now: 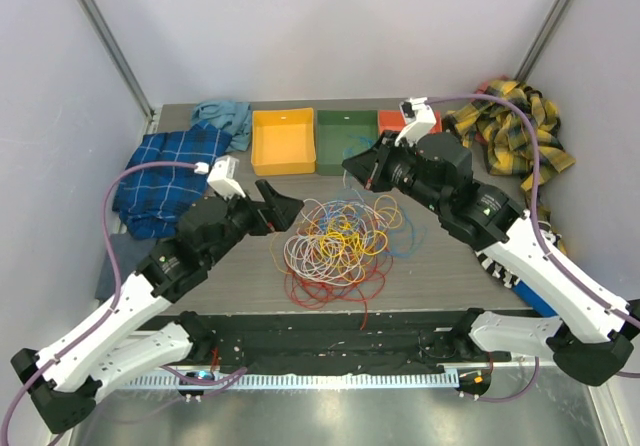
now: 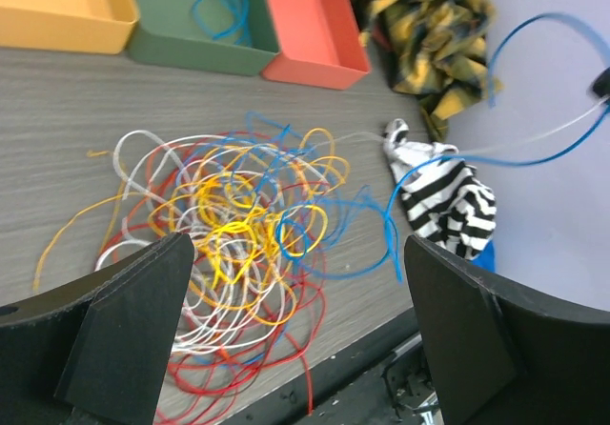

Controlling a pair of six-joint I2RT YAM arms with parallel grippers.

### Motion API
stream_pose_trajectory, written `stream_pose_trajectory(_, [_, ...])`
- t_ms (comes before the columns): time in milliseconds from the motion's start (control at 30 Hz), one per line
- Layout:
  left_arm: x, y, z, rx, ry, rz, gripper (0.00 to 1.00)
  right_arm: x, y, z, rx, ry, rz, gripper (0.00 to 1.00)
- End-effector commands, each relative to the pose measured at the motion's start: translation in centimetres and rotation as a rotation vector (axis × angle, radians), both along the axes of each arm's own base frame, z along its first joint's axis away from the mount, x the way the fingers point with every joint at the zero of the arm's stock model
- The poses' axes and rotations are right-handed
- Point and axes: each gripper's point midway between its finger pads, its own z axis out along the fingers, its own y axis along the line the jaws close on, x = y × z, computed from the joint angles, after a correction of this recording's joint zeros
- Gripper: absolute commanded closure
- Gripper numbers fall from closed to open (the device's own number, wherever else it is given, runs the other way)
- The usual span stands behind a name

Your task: Untangle the cables

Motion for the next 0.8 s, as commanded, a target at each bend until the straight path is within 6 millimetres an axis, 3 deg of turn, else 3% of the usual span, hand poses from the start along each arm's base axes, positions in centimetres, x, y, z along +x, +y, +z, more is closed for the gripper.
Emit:
stream_pose_trajectory(0, [0.2, -2.3, 4.3, -0.108, -0.138, -0.094, 0.01, -1.8, 0.7, 1.2, 0.066, -0.029, 0.069, 0.99])
stream_pose_trajectory(333, [1.3, -5.9, 6.1, -0.152, -0.234, -0.205, 0.01, -2.5, 1.8, 0.3, 0.084, -0.004, 0.122, 0.99])
stream_pose_trajectory(767, [1.4, -8.9, 4.0, -0.177, -0.207, -0.312, 0.09, -3.1, 2.7, -0.5, 0.096, 0.023, 0.17, 0.99])
